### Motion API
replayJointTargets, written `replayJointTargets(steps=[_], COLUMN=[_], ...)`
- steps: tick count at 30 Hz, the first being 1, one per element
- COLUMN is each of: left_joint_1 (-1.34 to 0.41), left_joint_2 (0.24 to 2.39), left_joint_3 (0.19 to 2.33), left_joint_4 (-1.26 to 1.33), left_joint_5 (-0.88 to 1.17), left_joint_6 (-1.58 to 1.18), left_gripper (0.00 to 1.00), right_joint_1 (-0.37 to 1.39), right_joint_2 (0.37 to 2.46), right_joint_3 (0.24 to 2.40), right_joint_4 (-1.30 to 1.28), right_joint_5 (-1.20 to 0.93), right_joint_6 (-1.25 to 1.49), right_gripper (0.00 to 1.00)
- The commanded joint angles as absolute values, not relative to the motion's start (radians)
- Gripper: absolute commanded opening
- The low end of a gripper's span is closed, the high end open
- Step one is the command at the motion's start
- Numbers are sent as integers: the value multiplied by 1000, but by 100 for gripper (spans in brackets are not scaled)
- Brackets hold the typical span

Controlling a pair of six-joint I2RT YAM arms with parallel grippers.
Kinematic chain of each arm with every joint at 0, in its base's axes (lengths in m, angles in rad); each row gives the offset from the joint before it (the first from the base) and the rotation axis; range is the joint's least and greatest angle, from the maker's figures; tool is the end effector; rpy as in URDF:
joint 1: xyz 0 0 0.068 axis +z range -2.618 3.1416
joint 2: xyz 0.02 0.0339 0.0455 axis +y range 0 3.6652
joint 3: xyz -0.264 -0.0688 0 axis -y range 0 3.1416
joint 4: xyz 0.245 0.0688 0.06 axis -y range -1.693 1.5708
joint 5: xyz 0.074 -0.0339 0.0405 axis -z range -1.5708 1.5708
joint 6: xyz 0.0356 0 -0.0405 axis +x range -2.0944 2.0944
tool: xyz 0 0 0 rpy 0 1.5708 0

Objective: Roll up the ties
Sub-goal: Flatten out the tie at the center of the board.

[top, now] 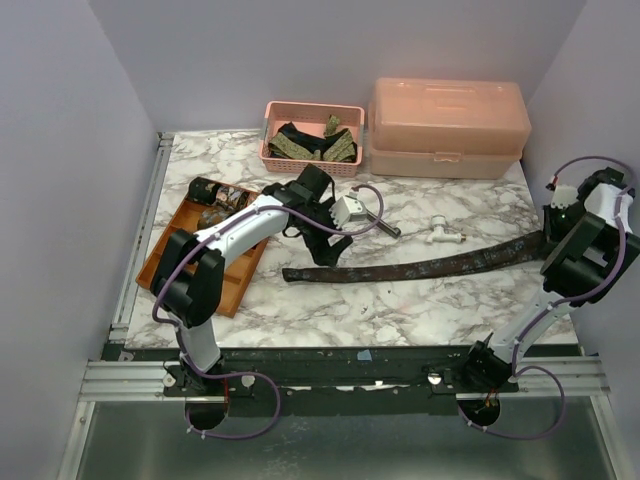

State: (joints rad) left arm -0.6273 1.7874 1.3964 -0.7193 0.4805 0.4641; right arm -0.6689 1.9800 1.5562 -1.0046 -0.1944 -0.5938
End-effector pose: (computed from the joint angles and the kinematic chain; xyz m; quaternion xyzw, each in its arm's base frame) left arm 0.2924 -0.2323 0.2389 0.5372 0.7801 -0.2490 0.2020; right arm 0.3090 -0.2355 0.2018 0.0304 0.9923 0.0364 0.1143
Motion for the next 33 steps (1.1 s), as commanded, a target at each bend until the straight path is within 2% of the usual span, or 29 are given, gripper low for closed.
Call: replayJointTargets(steps=[1,8,13,22,28,30,31,33], left_joint_1=[-599,-559,-529,-524,-522,-522,-522,-522], left_joint_2=[1738,1699,1673,1661,1657,1650,1641,1603], left_joint_3=[1401,1384,1372,1362,1342,1332,1312,1258], left_joint_4=[-684,-649,-654,-680,-670,-672,-657,-610], left_joint_5=[526,508,529,556,582,623,637,670], left_joint_6=[409,368,352,365,340,335,322,309], left_gripper=[89,90,91,91,91,94,98,98], right_joint_1=[-681,-681,-625,-393,-374,-375,-375,-376], right_joint_2=[1958,1907,1878,1879,2036,2083,2104,2126], right_joint_3=[1662,1820,1737,1502,1499,1500,1498,1482], right_joint_4=[-1115,-1304,-1391,-1241,-1105,-1060,-1048,-1032], right_joint_5=[-219,-308,-419,-475,-395,-342,-319,-271], right_joint_6=[-635,-647,-644,-542,-482,-476,-478,-488], right_gripper=[0,0,0,0,0,0,0,0])
